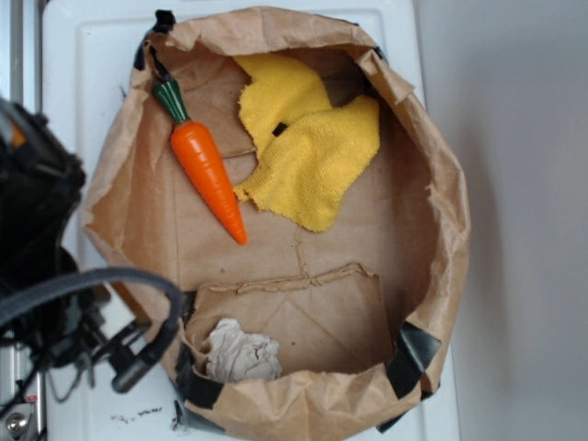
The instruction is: Grab the carrot.
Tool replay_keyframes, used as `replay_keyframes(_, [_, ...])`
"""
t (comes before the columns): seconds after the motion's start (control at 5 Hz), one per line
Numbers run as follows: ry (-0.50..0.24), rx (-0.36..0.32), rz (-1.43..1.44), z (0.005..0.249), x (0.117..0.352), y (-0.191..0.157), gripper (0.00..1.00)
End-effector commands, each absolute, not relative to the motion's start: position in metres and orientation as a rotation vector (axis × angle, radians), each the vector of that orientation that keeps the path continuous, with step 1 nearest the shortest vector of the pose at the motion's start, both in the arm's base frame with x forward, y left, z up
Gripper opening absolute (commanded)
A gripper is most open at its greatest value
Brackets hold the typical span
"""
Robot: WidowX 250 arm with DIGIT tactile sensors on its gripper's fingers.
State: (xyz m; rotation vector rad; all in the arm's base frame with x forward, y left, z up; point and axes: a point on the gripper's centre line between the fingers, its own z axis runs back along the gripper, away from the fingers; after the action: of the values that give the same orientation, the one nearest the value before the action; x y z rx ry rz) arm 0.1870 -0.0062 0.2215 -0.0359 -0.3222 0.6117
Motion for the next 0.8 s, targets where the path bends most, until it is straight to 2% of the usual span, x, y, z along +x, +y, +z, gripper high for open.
replay_keyframes(0.0, [-0.445,0.025,0.829,0.223,0.214,0.003,1.0])
replay_keyframes(0.2, [-0.464,0.045,1.002,0.207,0.243,0.003,1.0])
replay_keyframes(0.4, [-0.477,0.032,1.13,0.195,0.258,0.009,1.0])
replay_keyframes(0.6, [-0.526,0.007,1.187,0.171,0.271,0.026,1.0])
